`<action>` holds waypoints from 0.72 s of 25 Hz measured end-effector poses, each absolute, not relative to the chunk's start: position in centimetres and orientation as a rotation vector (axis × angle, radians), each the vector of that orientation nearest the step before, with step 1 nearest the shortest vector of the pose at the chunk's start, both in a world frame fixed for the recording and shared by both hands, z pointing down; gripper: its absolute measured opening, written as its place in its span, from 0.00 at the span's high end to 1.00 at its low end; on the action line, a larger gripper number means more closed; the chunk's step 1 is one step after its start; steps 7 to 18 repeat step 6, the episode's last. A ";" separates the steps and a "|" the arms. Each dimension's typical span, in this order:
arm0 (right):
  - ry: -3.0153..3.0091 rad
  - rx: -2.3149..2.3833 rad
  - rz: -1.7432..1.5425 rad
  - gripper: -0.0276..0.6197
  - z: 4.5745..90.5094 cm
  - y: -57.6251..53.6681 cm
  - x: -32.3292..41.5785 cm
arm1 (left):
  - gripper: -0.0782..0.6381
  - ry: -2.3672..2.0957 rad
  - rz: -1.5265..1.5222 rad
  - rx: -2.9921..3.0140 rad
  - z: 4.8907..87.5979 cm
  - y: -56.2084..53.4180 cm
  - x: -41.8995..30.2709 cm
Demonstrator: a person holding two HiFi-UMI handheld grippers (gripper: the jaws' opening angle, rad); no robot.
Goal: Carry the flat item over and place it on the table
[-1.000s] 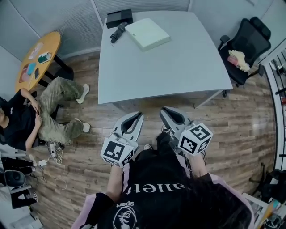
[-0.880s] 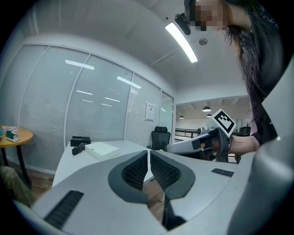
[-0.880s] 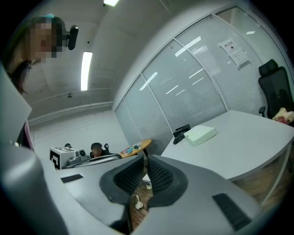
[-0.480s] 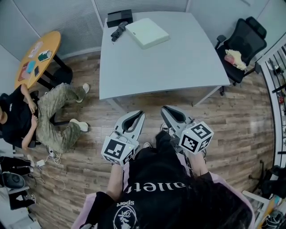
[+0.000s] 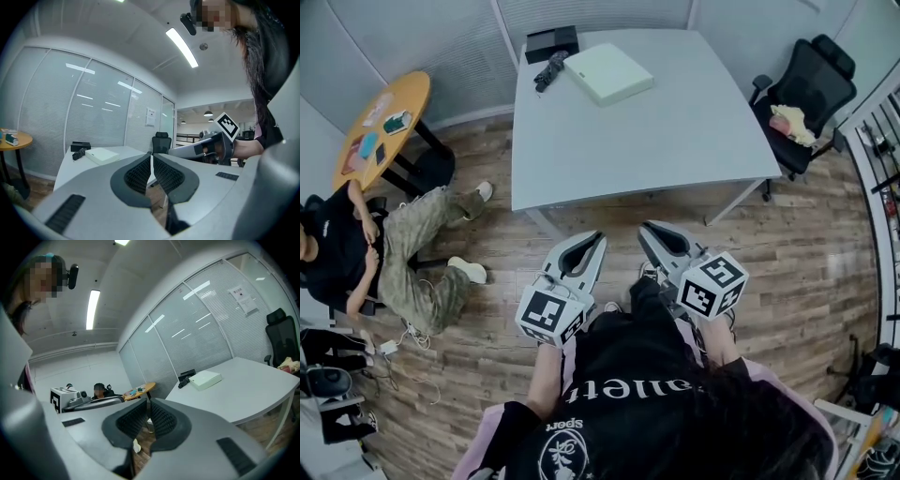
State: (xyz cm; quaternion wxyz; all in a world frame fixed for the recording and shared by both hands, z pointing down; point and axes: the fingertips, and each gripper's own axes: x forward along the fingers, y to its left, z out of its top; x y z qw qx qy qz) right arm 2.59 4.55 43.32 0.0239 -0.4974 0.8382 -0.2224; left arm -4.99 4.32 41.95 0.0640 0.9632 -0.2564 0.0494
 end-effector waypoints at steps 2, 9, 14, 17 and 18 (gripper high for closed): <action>2.599 -1.538 -0.685 0.90 43.2 4.6 2.5 | 0.84 -0.772 0.146 2.910 41.9 4.4 -4.9; 2.602 -1.537 -0.691 0.90 43.2 4.9 2.5 | 0.84 -0.770 0.141 2.909 41.8 4.7 -4.9; 2.602 -1.537 -0.691 0.90 43.2 4.9 2.5 | 0.84 -0.770 0.141 2.909 41.8 4.7 -4.9; 2.602 -1.537 -0.691 0.90 43.2 4.9 2.5 | 0.84 -0.770 0.141 2.909 41.8 4.7 -4.9; 2.602 -1.537 -0.691 0.90 43.2 4.9 2.5 | 0.84 -0.770 0.141 2.909 41.8 4.7 -4.9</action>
